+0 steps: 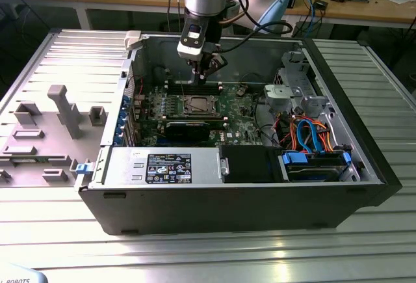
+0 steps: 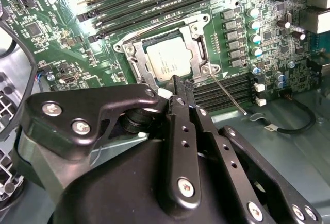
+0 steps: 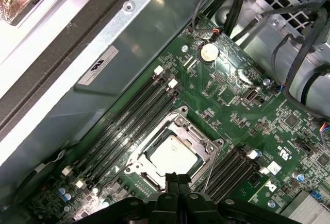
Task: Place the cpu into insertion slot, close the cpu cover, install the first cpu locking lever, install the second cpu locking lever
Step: 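Install the first cpu locking lever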
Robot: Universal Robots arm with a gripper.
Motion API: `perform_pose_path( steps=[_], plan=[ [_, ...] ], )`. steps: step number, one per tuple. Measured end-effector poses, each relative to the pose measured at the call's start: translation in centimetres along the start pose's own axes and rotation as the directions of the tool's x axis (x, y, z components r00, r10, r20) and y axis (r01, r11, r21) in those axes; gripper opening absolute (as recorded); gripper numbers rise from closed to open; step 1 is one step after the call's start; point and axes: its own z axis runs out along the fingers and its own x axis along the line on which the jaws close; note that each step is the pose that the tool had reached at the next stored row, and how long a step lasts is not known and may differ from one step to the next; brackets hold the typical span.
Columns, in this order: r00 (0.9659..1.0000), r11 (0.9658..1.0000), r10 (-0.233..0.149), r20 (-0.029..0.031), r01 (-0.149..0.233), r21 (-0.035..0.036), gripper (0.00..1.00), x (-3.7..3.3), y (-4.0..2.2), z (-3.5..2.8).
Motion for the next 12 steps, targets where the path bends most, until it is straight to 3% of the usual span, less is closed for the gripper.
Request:
perform_pose_path(
  steps=[8, 12],
  plan=[
    [1.0, 1.0, -0.007, 0.0016, 0.007, -0.0017, 0.11, 0.12, -0.13, -0.06],
    [0.998, 0.998, -0.063, 0.0017, 0.063, -0.002, 0.11, 0.13, -0.15, -0.06]
  ],
)
